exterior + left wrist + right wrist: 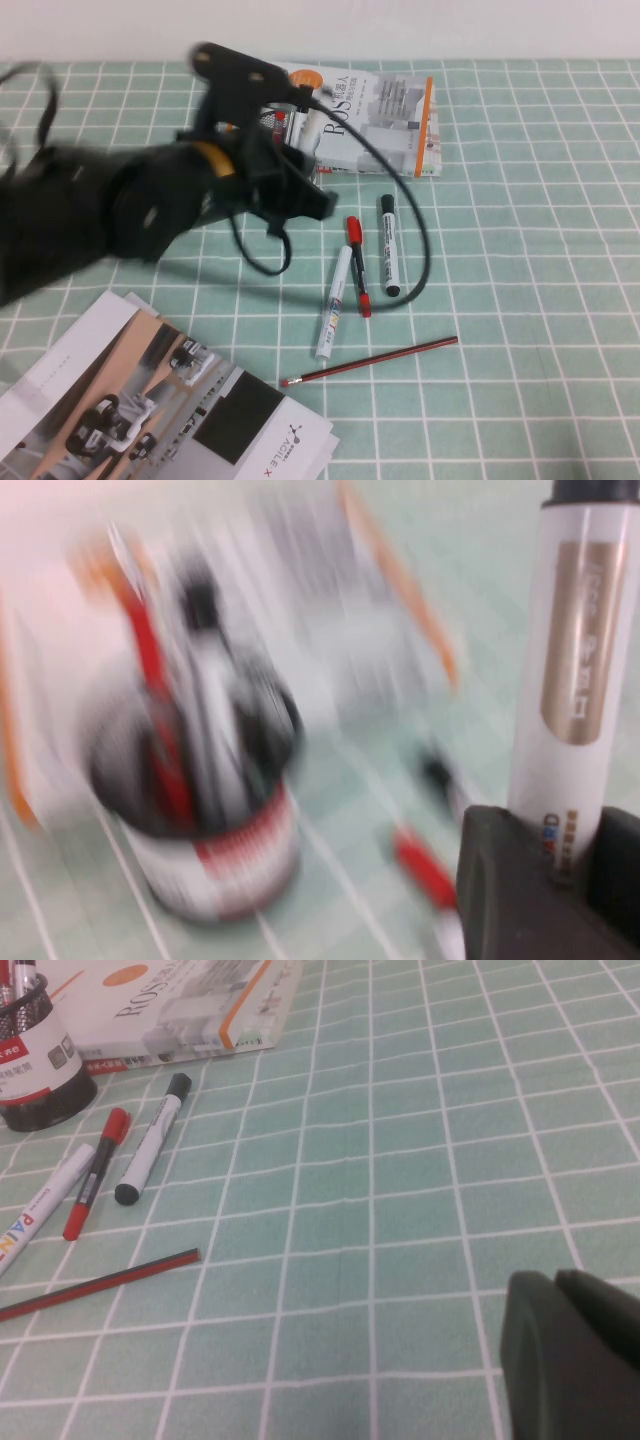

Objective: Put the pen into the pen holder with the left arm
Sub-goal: Place the pen onto the pen holder

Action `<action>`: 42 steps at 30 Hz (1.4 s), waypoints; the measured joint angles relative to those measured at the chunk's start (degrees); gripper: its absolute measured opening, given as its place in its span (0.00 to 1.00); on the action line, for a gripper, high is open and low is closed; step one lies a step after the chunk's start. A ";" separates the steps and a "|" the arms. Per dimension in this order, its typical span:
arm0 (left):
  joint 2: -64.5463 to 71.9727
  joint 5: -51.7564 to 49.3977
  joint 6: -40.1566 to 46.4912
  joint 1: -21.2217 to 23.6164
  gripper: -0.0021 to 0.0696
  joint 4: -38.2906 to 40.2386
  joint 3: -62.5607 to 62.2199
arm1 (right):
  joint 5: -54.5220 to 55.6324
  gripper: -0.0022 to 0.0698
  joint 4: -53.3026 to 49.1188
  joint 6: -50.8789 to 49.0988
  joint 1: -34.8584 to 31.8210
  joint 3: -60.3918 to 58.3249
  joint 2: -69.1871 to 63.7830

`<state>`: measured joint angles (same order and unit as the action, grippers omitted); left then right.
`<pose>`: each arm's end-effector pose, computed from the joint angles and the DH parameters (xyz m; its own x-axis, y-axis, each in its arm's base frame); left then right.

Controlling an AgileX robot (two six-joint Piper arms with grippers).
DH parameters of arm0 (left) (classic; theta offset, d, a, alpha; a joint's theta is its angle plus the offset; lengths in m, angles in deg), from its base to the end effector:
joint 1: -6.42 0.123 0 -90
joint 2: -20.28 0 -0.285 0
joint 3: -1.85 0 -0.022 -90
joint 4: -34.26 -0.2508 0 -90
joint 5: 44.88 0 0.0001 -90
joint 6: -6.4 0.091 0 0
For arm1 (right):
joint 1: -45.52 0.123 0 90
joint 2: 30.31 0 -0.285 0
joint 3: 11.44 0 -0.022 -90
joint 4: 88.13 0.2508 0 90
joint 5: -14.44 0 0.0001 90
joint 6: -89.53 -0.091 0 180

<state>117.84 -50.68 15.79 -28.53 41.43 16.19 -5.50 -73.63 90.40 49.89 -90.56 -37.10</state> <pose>0.2936 -0.2066 0.2901 -0.3572 0.2977 -0.8853 0.5965 0.8021 0.0290 0.0523 0.0118 0.1726 -0.2910 0.1991 -0.9358 -0.0960 0.9671 0.2356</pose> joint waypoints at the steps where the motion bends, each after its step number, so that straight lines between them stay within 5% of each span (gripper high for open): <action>1: -1.08 4.66 0.06 0.00 0.19 0.00 2.16 | 0.00 0.00 0.00 0.00 0.00 0.00 0.00; 15: 3.11 45.78 -4.55 1.95 0.19 -2.56 10.18 | 0.00 0.00 0.00 0.00 0.00 0.00 0.00; 21: 11.23 47.66 -12.65 5.55 0.19 -6.78 4.42 | 0.00 0.00 0.00 0.00 0.00 0.00 0.00; 42: 26.24 43.28 -11.47 8.47 0.19 -6.35 -8.67 | 0.00 0.00 0.00 0.00 0.00 0.00 0.00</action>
<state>144.08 -7.40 4.32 -20.06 35.08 7.51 -5.50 -73.63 90.40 49.89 -90.56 -37.10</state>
